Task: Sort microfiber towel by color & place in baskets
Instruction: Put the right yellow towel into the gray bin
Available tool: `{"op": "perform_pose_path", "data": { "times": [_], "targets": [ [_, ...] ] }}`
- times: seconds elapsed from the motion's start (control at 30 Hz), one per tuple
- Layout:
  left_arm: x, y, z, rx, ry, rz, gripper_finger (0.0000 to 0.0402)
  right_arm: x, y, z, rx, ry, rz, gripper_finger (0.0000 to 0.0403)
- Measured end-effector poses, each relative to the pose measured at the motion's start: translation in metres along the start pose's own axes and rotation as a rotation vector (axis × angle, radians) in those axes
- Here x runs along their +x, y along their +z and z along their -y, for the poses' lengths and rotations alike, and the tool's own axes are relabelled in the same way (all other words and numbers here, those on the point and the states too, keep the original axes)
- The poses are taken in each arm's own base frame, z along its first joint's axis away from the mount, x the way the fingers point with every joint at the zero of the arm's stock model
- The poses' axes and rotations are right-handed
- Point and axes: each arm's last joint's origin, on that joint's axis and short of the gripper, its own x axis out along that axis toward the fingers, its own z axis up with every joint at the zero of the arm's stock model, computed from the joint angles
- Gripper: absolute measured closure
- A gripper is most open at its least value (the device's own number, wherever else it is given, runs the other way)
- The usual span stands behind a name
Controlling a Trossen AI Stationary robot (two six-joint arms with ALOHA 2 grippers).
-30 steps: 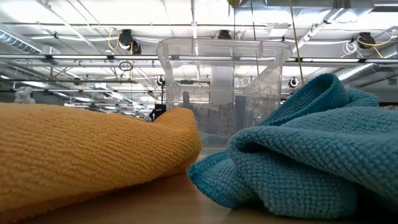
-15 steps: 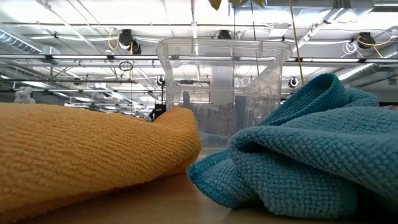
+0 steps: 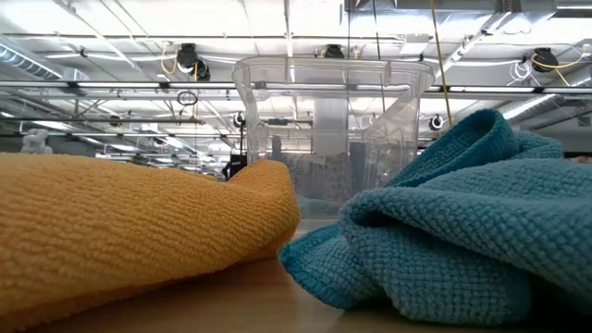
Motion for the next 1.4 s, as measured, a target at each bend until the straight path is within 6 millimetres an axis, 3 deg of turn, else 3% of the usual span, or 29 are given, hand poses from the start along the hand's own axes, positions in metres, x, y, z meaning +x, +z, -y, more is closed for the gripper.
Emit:
{"op": "perform_pose_path", "data": {
  "times": [0.37,0.63,0.8,1.17,1.4],
  "targets": [
    [-0.003,0.005,0.007,-0.004,-0.07,0.074,0.0061,0.0,-0.005,-0.003,-0.126,0.138,-0.042,0.0367],
    [0.012,-0.013,0.001,-0.121,-0.252,0.119,0.0061,0.0,-0.006,-0.003,-0.183,0.143,-0.043,0.0367],
    [0.017,-0.019,-0.004,-0.137,-0.216,0.077,0.0067,0.0,-0.007,-0.002,-0.213,0.122,-0.054,0.0367],
    [0.019,-0.026,-0.004,-0.141,-0.231,0.031,0.0179,0.0,-0.004,-0.001,-0.279,0.01,-0.028,0.0367],
    [0.02,-0.027,-0.005,-0.144,-0.263,0.053,0.022,-0.001,-0.003,-0.001,-0.287,0.006,-0.026,0.0367]
  ]
}}
